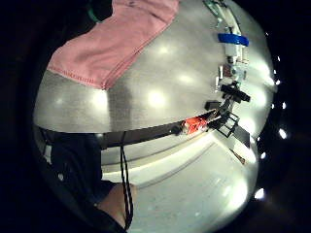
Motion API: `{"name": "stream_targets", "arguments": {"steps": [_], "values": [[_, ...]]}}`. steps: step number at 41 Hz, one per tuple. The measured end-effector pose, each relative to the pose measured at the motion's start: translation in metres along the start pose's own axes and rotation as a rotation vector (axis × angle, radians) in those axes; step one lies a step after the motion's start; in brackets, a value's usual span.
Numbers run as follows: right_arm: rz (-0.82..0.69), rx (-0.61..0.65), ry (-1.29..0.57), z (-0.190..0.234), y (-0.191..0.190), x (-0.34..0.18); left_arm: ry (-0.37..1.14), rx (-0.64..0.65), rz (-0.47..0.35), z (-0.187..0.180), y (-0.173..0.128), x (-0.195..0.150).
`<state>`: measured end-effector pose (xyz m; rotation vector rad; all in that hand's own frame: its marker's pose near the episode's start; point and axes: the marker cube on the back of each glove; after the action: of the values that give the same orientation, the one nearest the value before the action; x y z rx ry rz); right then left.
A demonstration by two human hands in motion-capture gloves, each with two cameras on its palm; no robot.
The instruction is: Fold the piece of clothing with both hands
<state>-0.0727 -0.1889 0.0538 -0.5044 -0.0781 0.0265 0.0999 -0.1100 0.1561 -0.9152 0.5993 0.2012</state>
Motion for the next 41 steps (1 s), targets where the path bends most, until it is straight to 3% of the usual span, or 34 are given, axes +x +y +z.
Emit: {"name": "stream_targets", "arguments": {"steps": [9,14,19,24,29,34,41], "values": [[0.015,-0.040,-0.001,0.024,-0.022,0.003,-0.039,-0.041,-0.073,0.006,-0.036,-0.010],[0.008,-0.069,-0.018,0.054,-0.047,0.006,-0.014,-0.221,-0.127,0.034,-0.055,-0.022],[0.056,-0.136,0.015,0.083,-0.058,0.005,-0.050,-0.246,-0.099,0.057,-0.069,-0.029],[0.095,-0.141,0.070,0.100,-0.069,0.008,-0.037,-0.199,-0.136,0.061,-0.073,-0.032],[0.107,-0.018,0.091,0.095,-0.081,0.013,-0.033,-0.144,-0.212,0.059,-0.070,-0.035],[0.133,0.036,0.093,0.091,-0.085,0.016,0.004,-0.124,-0.195,0.061,-0.064,-0.031],[0.182,0.082,0.077,0.087,-0.089,0.019,0.041,-0.045,-0.235,0.061,-0.063,-0.033]]}}
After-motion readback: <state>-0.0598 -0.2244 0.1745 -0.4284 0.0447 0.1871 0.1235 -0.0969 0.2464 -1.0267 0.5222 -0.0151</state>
